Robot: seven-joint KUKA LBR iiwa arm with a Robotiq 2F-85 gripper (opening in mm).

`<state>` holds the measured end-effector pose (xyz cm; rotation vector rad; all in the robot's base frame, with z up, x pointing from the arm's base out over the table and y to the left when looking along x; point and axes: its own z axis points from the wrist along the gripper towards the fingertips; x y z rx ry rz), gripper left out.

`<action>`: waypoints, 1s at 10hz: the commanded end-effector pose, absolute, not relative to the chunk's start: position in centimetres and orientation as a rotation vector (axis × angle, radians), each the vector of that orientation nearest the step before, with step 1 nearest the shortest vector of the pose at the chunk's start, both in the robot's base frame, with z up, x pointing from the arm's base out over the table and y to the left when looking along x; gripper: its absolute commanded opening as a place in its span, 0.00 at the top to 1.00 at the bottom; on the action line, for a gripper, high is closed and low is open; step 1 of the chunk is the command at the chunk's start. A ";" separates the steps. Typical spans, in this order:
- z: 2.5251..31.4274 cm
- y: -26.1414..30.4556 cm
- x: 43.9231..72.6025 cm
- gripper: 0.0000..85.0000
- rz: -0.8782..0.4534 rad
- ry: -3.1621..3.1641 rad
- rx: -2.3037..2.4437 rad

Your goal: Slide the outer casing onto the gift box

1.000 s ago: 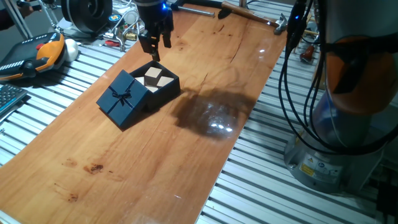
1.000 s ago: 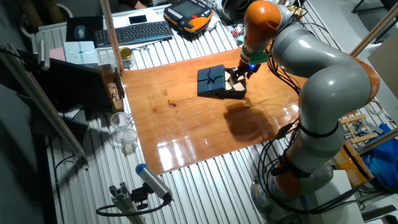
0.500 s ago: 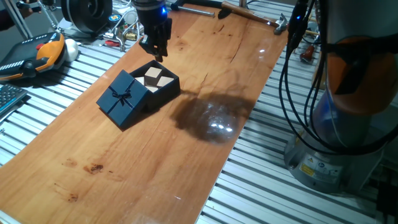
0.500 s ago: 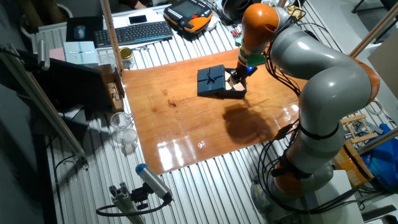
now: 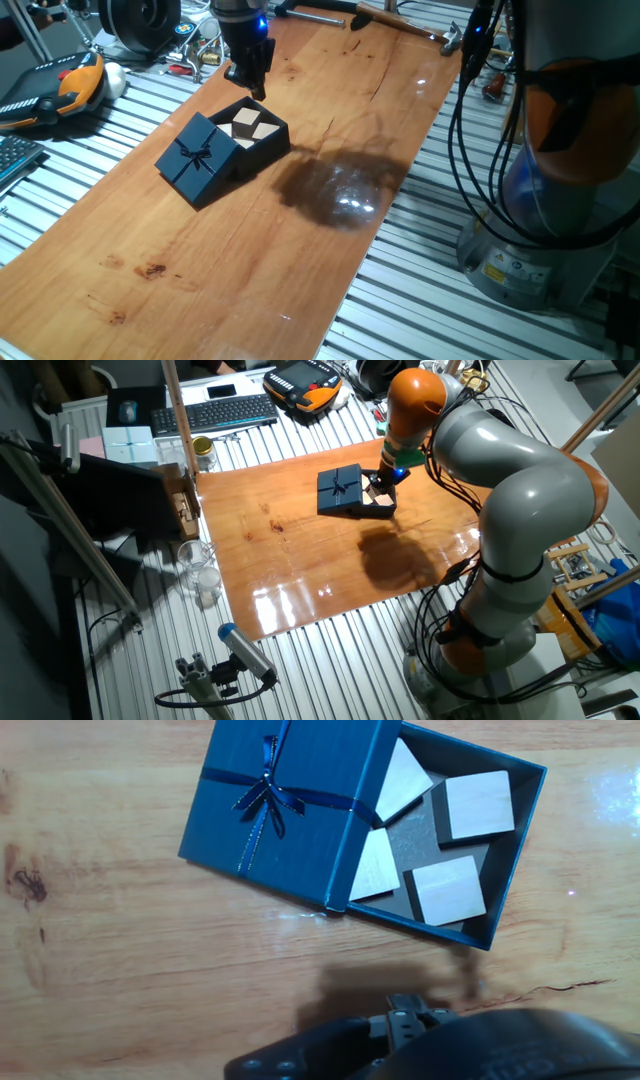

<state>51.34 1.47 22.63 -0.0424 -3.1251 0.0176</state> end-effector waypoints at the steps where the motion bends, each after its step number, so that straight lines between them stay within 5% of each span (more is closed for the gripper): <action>1: 22.4 1.6 51.4 1.00 0.015 -3.125 -0.050; 10: 19.4 3.8 52.9 1.00 0.064 -3.137 -0.262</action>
